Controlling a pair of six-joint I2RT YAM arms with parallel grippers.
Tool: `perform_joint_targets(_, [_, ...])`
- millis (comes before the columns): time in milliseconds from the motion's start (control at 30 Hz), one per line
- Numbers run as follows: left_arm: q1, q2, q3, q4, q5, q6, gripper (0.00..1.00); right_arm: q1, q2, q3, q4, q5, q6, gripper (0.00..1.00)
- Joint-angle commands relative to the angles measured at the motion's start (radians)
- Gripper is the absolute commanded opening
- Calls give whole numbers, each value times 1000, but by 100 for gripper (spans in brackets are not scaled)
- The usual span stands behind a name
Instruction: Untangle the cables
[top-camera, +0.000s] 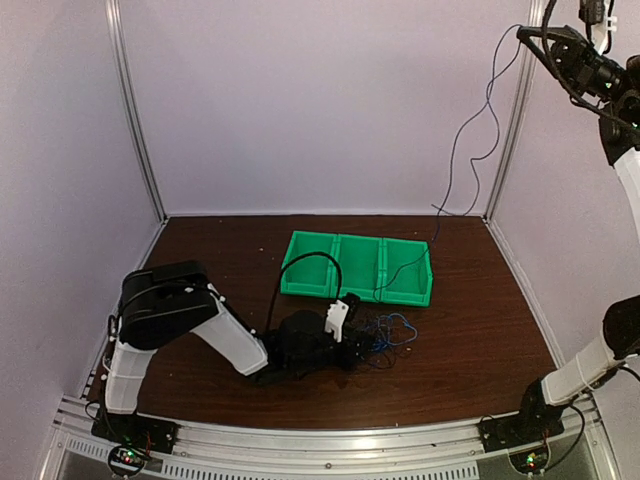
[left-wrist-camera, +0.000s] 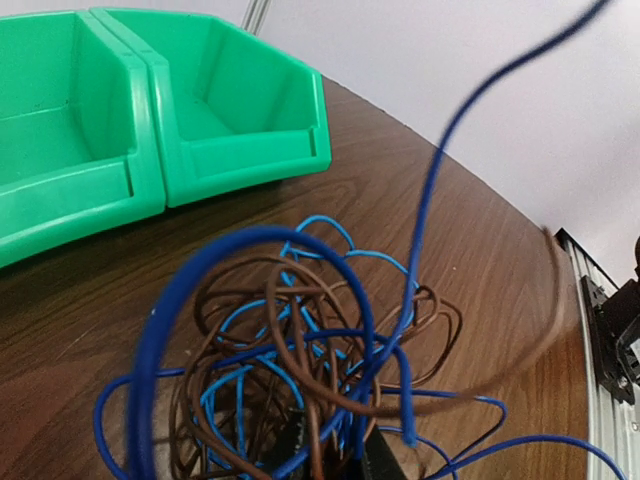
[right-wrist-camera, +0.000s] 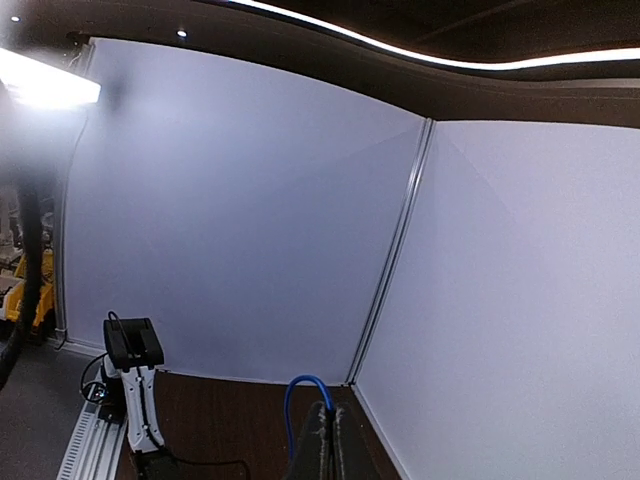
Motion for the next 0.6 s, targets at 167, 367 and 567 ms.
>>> perform_joint_targets(167, [-3, -212, -172, -83, -67, -6, 16, -97, 113, 209, 33, 40, 63, 0])
perform_joint_targets(367, [-2, -205, -90, -257, -95, 2, 16, -178, 149, 432, 18, 190, 10, 0])
perform_joint_targets(567, [13, -241, -76, -429, -172, -55, 16, -313, 141, 498, 2, 328, -13, 0])
